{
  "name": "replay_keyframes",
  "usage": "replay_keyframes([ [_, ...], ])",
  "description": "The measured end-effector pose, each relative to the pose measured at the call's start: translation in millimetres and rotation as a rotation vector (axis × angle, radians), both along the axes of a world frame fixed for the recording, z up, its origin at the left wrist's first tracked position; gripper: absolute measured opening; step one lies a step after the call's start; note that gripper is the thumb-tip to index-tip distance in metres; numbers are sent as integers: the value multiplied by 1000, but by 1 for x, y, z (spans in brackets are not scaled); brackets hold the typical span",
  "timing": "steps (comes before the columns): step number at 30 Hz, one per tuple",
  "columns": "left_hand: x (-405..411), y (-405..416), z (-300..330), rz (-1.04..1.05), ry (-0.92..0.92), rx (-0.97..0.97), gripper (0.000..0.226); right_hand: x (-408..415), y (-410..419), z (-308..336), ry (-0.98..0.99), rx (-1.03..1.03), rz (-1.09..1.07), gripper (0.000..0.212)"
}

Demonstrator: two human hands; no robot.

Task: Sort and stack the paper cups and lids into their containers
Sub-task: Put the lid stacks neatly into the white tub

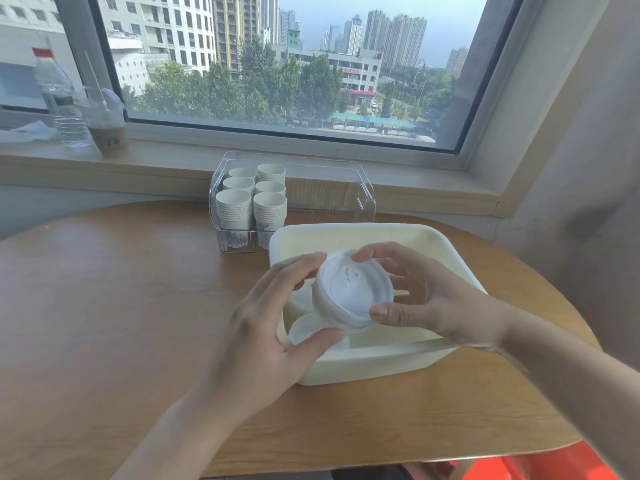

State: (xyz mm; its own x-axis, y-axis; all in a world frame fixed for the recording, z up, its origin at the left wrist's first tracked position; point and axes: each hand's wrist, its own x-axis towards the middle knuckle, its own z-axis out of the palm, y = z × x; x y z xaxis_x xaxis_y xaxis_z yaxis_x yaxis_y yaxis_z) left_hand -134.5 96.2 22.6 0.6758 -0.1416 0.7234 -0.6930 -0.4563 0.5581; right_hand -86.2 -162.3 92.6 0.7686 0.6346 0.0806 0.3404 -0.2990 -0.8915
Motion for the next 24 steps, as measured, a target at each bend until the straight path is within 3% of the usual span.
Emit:
replay_keyframes([
  [7,-12,0,-7,183,-54,118,75,-4,-34,-1,26,-105,-104,56],
  [19,-21,-2,-11,162,-15,102,75,-10,-41,-8,-20,-682,-82,52],
  [24,-22,-2,-12,158,-56,104,74,-6,-34,-11,19,-772,-80,52],
])
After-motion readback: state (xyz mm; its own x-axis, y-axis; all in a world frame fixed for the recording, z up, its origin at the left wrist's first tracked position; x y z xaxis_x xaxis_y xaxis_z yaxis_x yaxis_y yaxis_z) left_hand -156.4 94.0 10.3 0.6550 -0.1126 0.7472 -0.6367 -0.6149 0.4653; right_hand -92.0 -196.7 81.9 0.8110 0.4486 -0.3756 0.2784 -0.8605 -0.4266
